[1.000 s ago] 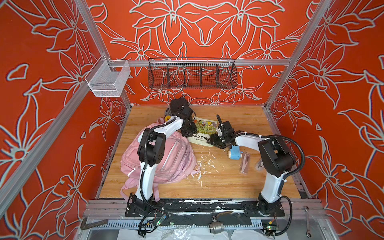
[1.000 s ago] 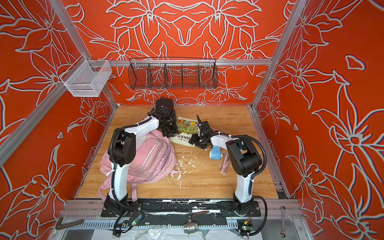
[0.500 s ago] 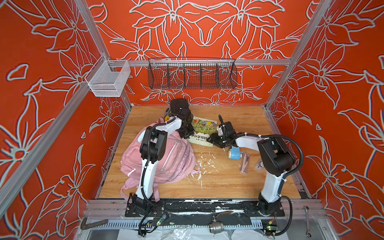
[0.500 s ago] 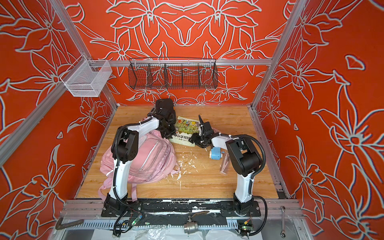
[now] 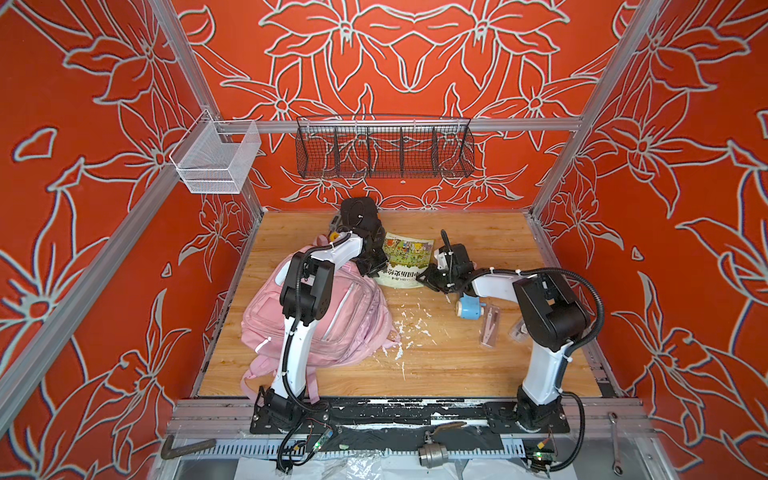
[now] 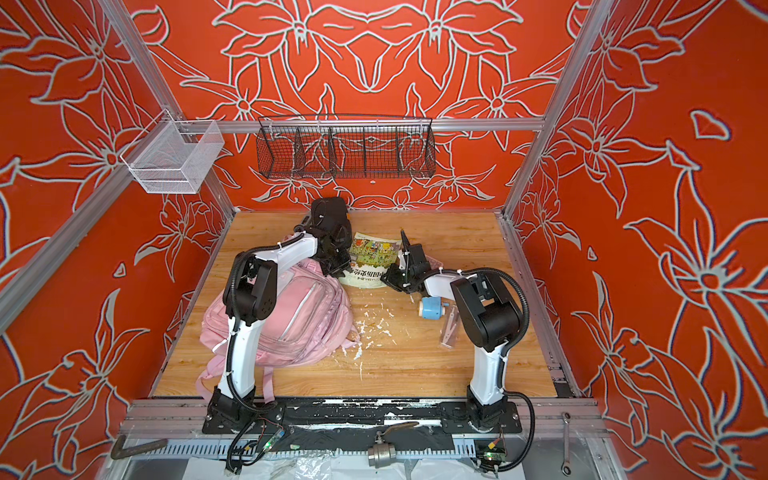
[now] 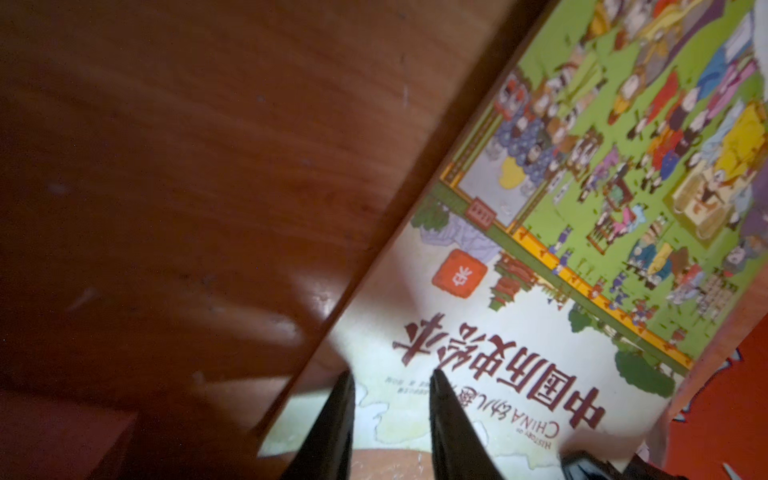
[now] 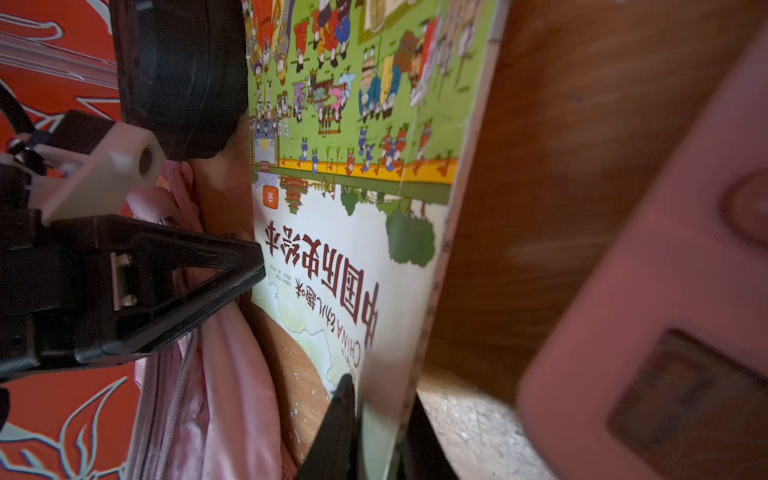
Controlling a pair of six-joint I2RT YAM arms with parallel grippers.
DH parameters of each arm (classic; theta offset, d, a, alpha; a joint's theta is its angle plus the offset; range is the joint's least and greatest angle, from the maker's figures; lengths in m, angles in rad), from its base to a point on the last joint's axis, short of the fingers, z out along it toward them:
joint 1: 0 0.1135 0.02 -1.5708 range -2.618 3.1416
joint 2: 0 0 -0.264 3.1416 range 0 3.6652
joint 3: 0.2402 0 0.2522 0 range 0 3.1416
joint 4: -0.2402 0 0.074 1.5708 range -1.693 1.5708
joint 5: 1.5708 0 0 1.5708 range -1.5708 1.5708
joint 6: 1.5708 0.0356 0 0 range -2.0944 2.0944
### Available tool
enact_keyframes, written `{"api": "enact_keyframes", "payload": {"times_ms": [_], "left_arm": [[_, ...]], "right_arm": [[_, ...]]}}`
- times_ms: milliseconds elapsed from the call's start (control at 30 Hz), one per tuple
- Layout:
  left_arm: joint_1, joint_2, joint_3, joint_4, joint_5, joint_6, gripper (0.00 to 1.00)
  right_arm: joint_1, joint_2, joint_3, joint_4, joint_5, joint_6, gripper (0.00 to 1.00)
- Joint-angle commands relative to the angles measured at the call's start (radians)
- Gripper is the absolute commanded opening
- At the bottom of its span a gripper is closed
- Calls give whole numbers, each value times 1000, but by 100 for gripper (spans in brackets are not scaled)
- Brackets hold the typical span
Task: Pack the student bag
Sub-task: 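Grasp the picture book's edges with both grippers, then lift the picture book upright with both grippers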
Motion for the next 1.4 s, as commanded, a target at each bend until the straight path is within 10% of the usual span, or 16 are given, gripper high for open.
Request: {"api": "enact_keyframes", "payload": {"times_ms": [0, 433, 767, 1067, 1367], "left_arm": [[-6, 26, 10, -68, -4, 16, 32], [-30, -337, 221, -96, -77, 318, 66], [-46, -756, -203, 150, -200, 876, 85], [-39, -909, -429, 259, 26, 1339, 92], [72, -865, -418, 263, 312, 1335, 91]], "right_arm": [[1, -6, 25, -3, -19, 12, 6], [9, -271, 282, -492, 80, -316, 0], [5, -348, 573, -1105, 185, -1047, 0], [5, -473, 506, -1143, 129, -1503, 0], [5, -490, 497, -1143, 74, -1640, 0]]}}
